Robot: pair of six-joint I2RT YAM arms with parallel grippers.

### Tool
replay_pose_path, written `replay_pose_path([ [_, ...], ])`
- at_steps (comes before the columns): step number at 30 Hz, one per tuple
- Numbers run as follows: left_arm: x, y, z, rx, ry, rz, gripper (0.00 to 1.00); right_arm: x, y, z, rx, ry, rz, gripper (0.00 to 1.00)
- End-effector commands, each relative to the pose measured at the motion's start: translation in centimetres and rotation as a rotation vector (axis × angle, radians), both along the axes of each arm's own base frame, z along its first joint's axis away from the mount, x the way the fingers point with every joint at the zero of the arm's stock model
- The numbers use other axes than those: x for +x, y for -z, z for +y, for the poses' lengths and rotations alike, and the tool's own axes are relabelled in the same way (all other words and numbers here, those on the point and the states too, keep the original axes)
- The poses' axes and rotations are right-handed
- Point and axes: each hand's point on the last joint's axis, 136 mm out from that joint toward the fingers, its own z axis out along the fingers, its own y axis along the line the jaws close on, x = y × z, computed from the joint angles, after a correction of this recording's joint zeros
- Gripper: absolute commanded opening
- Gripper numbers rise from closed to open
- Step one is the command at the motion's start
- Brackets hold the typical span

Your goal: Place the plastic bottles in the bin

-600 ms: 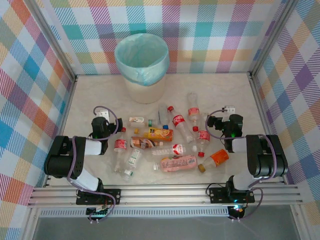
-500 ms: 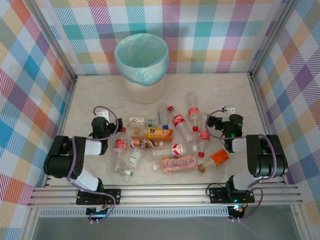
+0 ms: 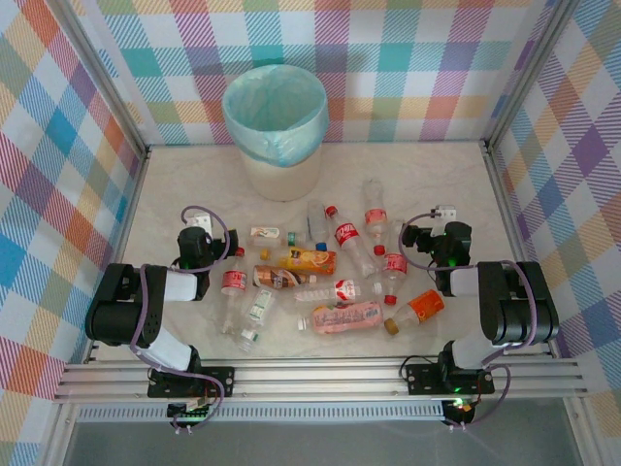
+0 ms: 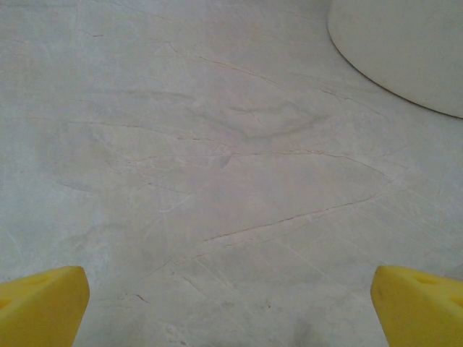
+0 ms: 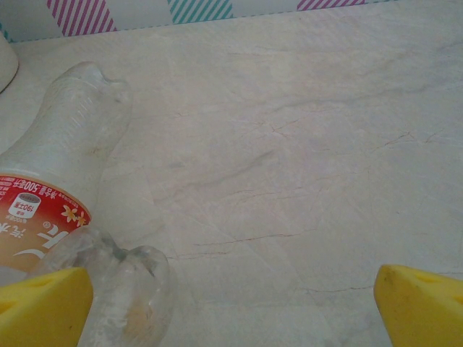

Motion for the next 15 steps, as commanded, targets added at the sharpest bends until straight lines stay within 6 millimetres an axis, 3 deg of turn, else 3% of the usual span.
replay_pose_path([
  [1, 0.99, -1.42, -0.44, -0.001, 0.02, -0.049, 1.0, 0.32, -0.99, 0.03, -0.013, -0.007, -0.03, 1.0],
  [15, 0.94, -1.76, -0.19, 0.0, 0.005, -0.053, 1.0, 0.31, -1.3, 0.01, -0.013, -0.006, -0.041, 0.99],
])
